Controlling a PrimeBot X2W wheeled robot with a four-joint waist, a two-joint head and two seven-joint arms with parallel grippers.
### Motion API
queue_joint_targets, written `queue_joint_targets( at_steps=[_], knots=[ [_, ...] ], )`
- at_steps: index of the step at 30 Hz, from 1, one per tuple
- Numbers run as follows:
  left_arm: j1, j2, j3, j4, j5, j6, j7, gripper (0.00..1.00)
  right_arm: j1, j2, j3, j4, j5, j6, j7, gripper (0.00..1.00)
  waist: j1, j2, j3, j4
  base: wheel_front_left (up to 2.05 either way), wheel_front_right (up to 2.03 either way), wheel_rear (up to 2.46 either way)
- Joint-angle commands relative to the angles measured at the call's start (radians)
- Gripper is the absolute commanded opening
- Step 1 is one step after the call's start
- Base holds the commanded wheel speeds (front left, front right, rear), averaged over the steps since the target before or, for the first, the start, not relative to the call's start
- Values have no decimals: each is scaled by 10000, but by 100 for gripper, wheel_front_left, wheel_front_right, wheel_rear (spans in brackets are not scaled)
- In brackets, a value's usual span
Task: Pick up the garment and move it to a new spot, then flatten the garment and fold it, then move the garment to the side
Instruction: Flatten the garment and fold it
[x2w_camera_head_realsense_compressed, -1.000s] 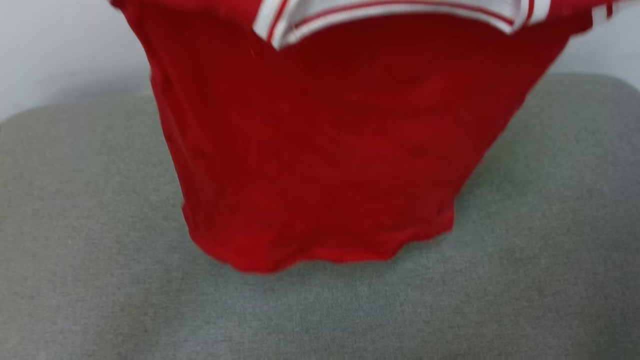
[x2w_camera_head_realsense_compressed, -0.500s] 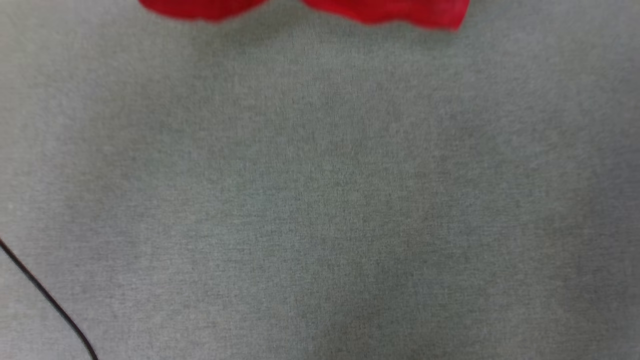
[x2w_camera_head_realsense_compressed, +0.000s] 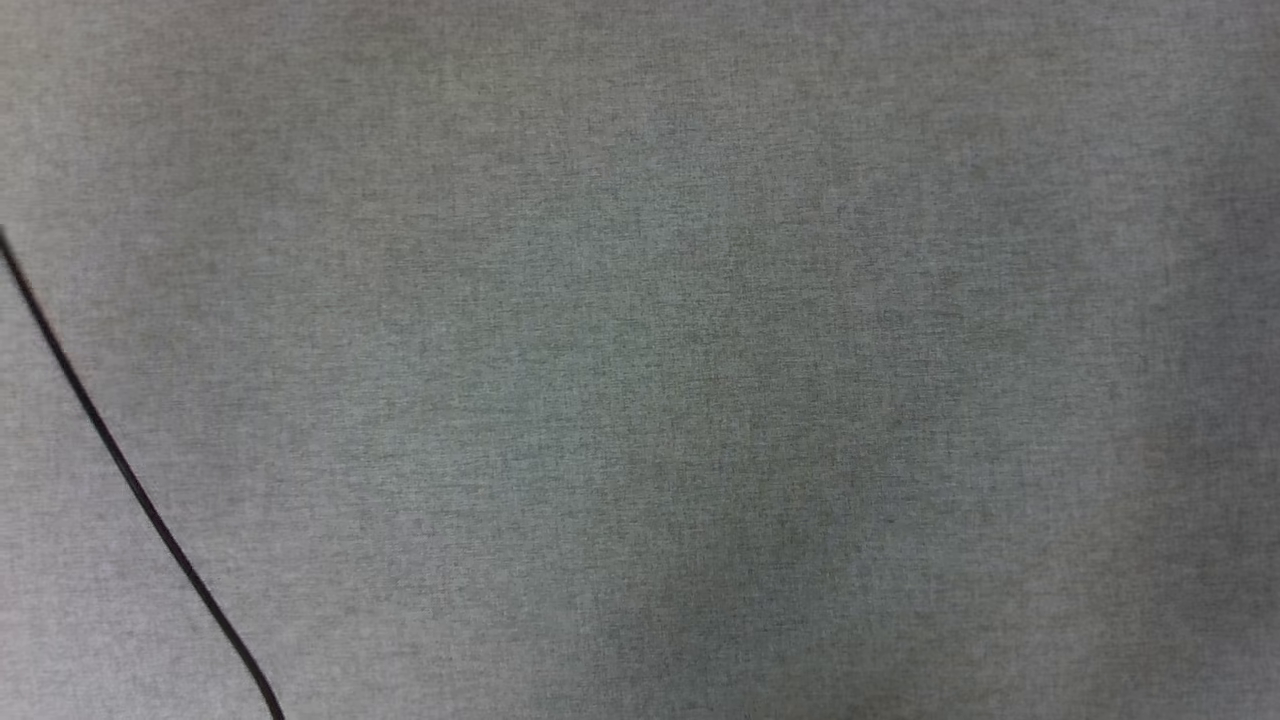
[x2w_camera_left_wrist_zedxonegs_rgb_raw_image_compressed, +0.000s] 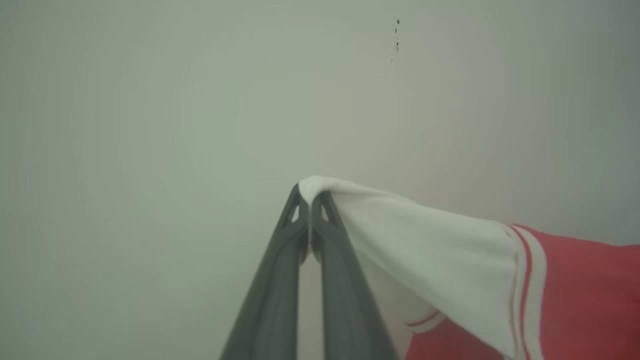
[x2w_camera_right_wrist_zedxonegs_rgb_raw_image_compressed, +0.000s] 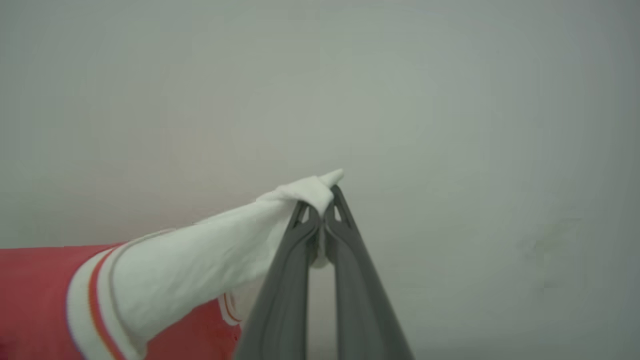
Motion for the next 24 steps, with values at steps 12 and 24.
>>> queue_joint_targets(
  at_steps=[12,24],
  knots=[
    [5077,-596,-526,-115,-318,381,-1214,0,4082,-281,744,765,1127,-5,-1,0,-3,0,-1332,194,0,0,0],
    [9860,-138,-969,-1271,-751,1037,-764,0,8446,-942,1302,-263,2228,-5,1329,0,-3,0,-3277,260,0,0,0]
  ],
)
